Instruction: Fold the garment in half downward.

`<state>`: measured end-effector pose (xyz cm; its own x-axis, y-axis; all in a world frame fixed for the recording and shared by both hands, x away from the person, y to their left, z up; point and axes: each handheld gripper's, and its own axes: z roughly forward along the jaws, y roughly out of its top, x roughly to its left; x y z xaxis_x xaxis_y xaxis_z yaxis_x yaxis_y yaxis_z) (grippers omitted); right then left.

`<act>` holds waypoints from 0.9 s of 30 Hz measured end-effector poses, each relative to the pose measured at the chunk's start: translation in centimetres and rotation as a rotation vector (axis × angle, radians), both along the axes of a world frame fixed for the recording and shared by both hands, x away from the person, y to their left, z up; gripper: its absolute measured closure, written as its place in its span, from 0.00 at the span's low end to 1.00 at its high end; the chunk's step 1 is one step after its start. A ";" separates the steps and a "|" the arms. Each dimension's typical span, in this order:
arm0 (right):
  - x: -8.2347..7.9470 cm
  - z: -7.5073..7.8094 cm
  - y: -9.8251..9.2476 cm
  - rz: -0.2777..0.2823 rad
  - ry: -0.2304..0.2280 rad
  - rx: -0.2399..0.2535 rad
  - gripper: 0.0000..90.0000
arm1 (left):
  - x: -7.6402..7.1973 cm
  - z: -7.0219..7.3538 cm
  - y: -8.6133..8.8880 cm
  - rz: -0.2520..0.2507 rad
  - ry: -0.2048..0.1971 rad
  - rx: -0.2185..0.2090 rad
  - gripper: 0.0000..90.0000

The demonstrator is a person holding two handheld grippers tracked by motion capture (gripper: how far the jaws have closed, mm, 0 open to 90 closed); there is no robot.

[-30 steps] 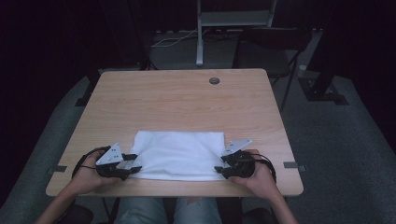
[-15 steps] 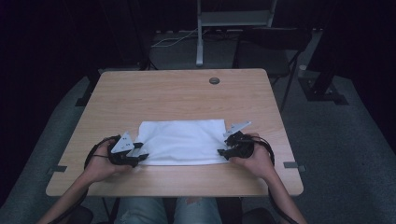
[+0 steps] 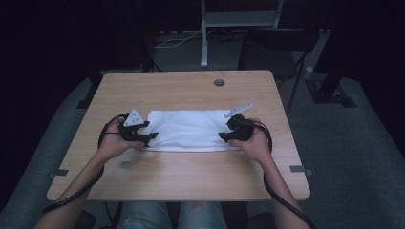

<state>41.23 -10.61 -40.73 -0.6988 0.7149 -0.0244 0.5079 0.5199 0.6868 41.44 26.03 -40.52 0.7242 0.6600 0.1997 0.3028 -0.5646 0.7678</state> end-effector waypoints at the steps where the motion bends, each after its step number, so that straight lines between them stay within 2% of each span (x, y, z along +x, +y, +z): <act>1: 0.0 0.1 0.6 0.005 0.000 -0.005 0.48 | 0.5 0.0 -0.5 0.013 0.006 -0.009 0.44; 3: 0.0 0.0 1.8 0.000 0.011 -0.012 0.47 | 1.0 -0.3 -1.0 0.038 0.002 -0.008 0.44; 6: 0.0 -0.7 3.0 -0.008 0.024 -0.042 0.46 | 1.7 -1.2 -1.7 0.067 0.012 0.024 0.44; 7: 0.0 -0.7 3.0 -0.008 0.024 -0.042 0.46 | 1.9 -1.5 -1.9 0.064 0.016 0.045 0.44; 8: -0.1 -1.3 3.2 -0.009 0.027 -0.068 0.46 | 2.2 -2.0 -1.9 0.070 0.026 0.056 0.44; 10: -0.2 -1.8 3.2 -0.014 0.037 -0.073 0.46 | 2.3 -2.2 -1.9 0.077 0.028 0.063 0.44; 12: -0.2 -2.0 3.1 -0.020 0.036 -0.055 0.46 | 2.5 -2.5 -1.8 0.085 0.034 0.063 0.44; 14: -0.2 -2.1 3.1 -0.020 0.035 -0.053 0.46 | 2.6 -2.7 -1.7 0.094 0.026 0.081 0.44; 19: 0.4 -2.0 3.2 -0.031 0.037 -0.044 0.44 | 2.9 -2.7 -1.7 0.110 0.024 0.065 0.44; 21: 0.4 -1.8 3.2 -0.034 0.034 -0.042 0.44 | 2.6 -2.3 -1.4 0.108 0.015 0.058 0.44; 23: 0.0 -1.1 3.0 -0.042 0.020 -0.027 0.44 | 1.8 -1.7 -1.1 0.085 0.008 0.056 0.44; 24: -0.4 -0.7 2.6 -0.037 0.017 -0.027 0.43 | 0.9 -1.5 -0.7 0.061 0.012 0.071 0.44; 25: -0.4 -0.7 2.6 -0.037 0.017 -0.027 0.43 | 0.9 -1.5 -0.7 0.061 0.012 0.071 0.44; 26: -0.6 -0.7 2.4 -0.038 0.027 -0.030 0.43 | 0.5 -1.5 -0.5 0.052 0.017 0.093 0.44; 27: -0.7 -1.0 1.9 -0.046 0.047 -0.053 0.42 | -0.1 -1.7 -0.1 0.044 0.022 0.114 0.44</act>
